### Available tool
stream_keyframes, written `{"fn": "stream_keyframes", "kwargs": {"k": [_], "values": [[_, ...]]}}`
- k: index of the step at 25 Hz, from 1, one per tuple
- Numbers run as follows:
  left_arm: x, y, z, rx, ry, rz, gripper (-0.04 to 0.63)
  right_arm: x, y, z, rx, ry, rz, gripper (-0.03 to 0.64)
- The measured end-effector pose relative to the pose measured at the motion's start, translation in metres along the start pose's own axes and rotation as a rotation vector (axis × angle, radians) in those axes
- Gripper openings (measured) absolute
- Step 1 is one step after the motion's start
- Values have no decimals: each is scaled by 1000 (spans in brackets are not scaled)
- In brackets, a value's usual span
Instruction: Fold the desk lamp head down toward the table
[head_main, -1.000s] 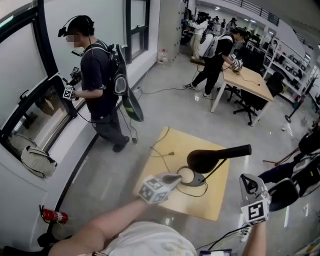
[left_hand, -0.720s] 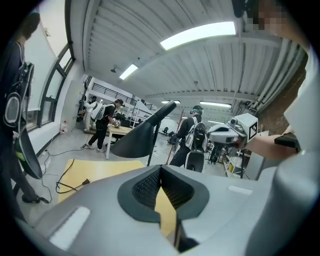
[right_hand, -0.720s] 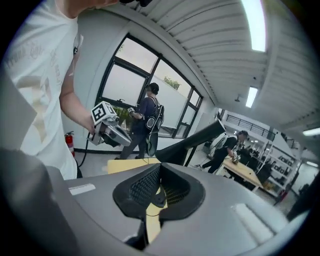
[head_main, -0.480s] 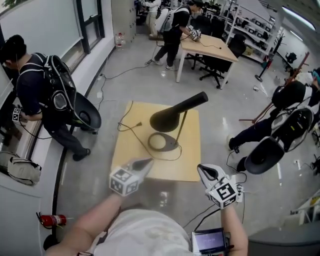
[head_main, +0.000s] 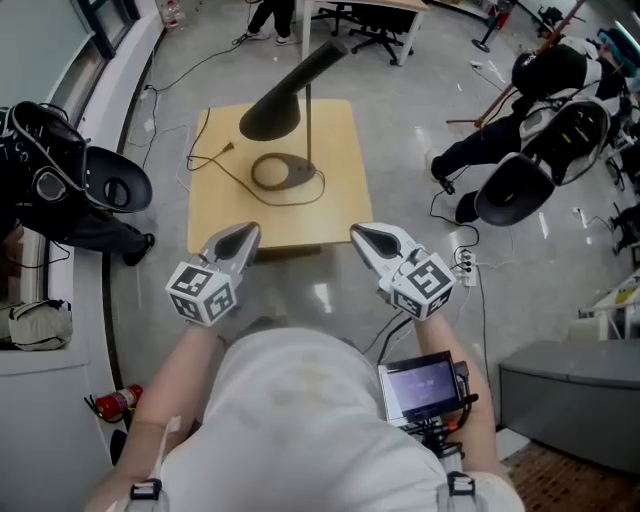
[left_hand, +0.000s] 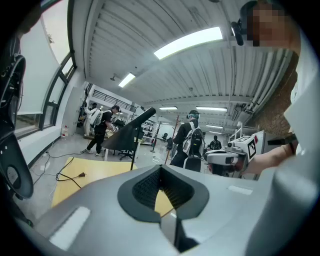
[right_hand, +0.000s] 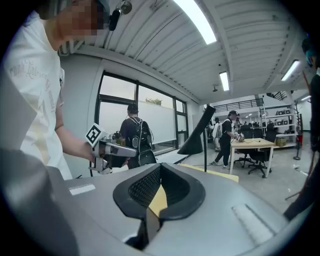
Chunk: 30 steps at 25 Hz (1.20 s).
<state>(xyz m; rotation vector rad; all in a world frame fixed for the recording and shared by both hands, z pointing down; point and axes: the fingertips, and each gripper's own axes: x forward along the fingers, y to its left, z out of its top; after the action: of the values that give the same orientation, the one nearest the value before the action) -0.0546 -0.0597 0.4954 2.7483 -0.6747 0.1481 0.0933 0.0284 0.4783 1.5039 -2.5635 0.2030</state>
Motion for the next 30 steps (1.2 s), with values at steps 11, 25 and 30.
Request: {"fn": "stream_keyframes", "kwargs": {"k": [11, 25, 30], "values": [[-4, -22, -2, -29, 6, -27, 2, 3, 32, 0, 66, -24, 41, 12], [-4, -16, -5, -35, 6, -43, 2, 9, 27, 4, 82, -51, 8, 12], [-5, -37, -14, -25, 6, -31, 2, -8, 26, -3, 76, -67, 30, 12]]}}
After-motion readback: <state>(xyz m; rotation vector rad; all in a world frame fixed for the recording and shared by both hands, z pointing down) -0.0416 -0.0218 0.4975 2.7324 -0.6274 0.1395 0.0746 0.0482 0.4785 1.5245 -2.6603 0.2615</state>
